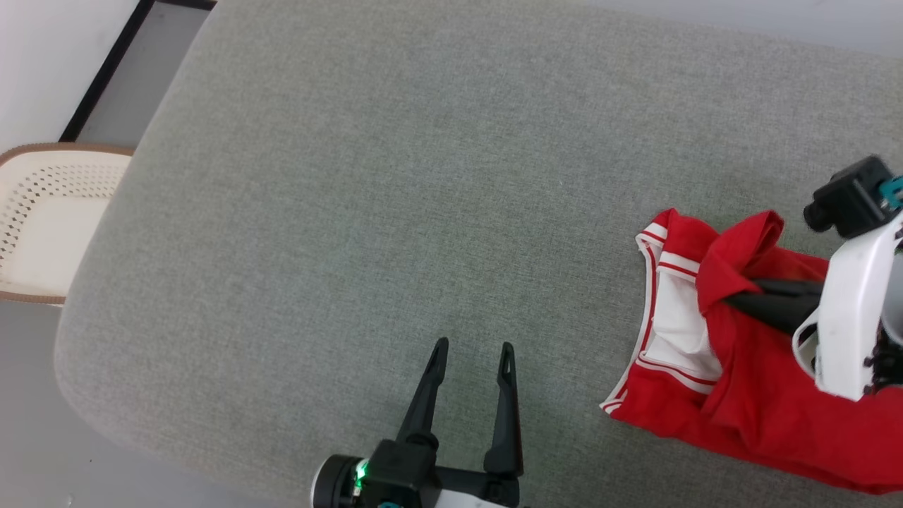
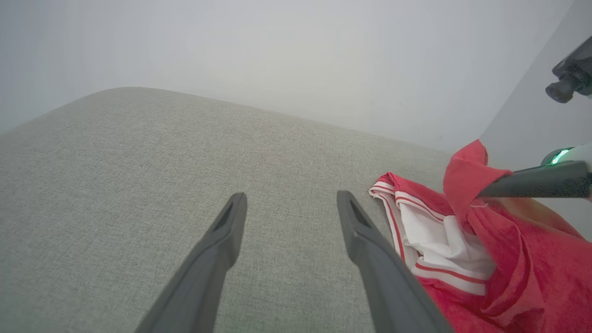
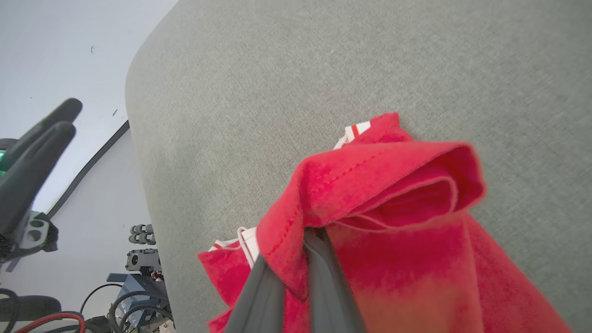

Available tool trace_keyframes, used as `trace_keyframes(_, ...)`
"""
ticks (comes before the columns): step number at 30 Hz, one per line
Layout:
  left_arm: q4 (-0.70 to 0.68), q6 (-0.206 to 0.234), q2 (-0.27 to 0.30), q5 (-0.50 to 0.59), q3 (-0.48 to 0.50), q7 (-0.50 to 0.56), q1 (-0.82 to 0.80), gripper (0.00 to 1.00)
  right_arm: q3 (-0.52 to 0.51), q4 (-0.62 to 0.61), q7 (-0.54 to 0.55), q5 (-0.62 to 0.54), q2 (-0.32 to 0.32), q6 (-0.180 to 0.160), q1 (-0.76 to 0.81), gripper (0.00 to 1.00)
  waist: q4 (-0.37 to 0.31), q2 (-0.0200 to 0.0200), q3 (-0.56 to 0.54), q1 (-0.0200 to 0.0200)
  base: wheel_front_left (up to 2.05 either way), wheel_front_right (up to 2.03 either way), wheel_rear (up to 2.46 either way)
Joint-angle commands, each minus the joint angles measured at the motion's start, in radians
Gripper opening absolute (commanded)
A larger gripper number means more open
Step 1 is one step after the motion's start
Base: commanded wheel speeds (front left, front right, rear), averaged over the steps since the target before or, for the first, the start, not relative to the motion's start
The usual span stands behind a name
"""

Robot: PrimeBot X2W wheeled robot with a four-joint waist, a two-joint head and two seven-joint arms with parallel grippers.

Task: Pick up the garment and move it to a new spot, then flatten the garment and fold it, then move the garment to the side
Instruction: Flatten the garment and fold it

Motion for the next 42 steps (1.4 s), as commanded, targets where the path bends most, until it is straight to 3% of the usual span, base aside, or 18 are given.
trace_keyframes(1, 0.001, 0.006, 0.001, -0.005, -0.004, -0.004, -0.015, 1.00, 0.002, 0.013, -0.006, -0.006, 0.015, -0.001, 0.021, 0.00, 0.001, 0.0000, 0.003, 0.0000, 0.00, 0.00, 0.00)
trace_keyframes(2, 0.002, 0.007, 0.001, -0.007, -0.006, -0.004, -0.017, 1.00, 0.001, 0.018, -0.009, -0.014, 0.019, -0.001, 0.025, 0.00, 0.002, 0.0000, 0.004, 0.0000, 0.00, 0.00, 0.00)
trace_keyframes(3, 0.003, 0.008, 0.001, -0.009, -0.007, -0.004, -0.020, 1.00, 0.001, 0.022, -0.011, -0.019, 0.023, -0.001, 0.027, 0.12, 0.001, 0.0000, 0.005, 0.0000, 0.00, 0.00, 0.00)
trace_keyframes(5, 0.005, 0.010, 0.001, -0.008, -0.006, -0.004, -0.024, 1.00, -0.002, 0.026, -0.014, -0.027, 0.032, -0.001, 0.033, 0.46, -0.003, 0.0000, 0.004, 0.0000, 0.00, 0.00, 0.00)
trace_keyframes(6, 0.007, 0.011, 0.001, -0.007, -0.005, -0.004, -0.025, 1.00, -0.007, 0.024, -0.019, -0.030, 0.039, -0.001, 0.034, 1.00, -0.006, 0.0000, 0.003, 0.0000, 0.00, 0.00, 0.00)
trace_keyframes(12, 0.027, -0.005, 0.001, -0.002, 0.012, -0.004, -0.038, 1.00, -0.039, 0.004, -0.053, -0.016, 0.051, -0.001, 0.040, 1.00, -0.032, 0.0000, -0.020, 0.0000, 0.00, 0.00, 0.00)
trace_keyframes(18, 0.060, -0.031, 0.001, -0.001, 0.041, -0.004, -0.058, 1.00, -0.070, -0.002, -0.132, -0.018, 0.016, -0.001, 0.071, 1.00, -0.081, 0.0000, -0.046, 0.0000, 0.00, 0.00, 0.00)
trace_keyframes(23, 0.098, -0.056, 0.001, -0.010, 0.072, -0.004, -0.078, 1.00, -0.089, 0.016, -0.272, -0.067, -0.048, -0.001, 0.126, 1.00, -0.131, 0.0000, -0.067, 0.0000, 0.00, 0.00, 0.00)
trace_keyframes(29, 0.165, -0.078, 0.001, -0.014, 0.119, -0.004, -0.105, 1.00, -0.108, 0.173, -0.478, -0.173, -0.085, -0.001, 0.228, 1.00, -0.194, 0.0000, -0.095, 0.0000, 0.00, 0.00, 0.00)
trace_keyframes(35, 0.213, -0.099, 0.003, 0.025, 0.179, -0.004, -0.122, 1.00, -0.140, 0.284, -0.630, -0.199, -0.062, -0.001, 0.335, 1.00, -0.243, 0.0000, -0.123, 0.0000, 0.00, 0.00, 0.00)
trace_keyframes(42, 0.218, -0.120, 0.036, 0.042, 0.253, -0.004, -0.073, 1.00, -0.266, 0.334, -0.673, -0.215, 0.005, -0.001, 0.440, 1.00, -0.290, 0.0000, -0.174, 0.0000, 0.00, 0.00, 0.00)
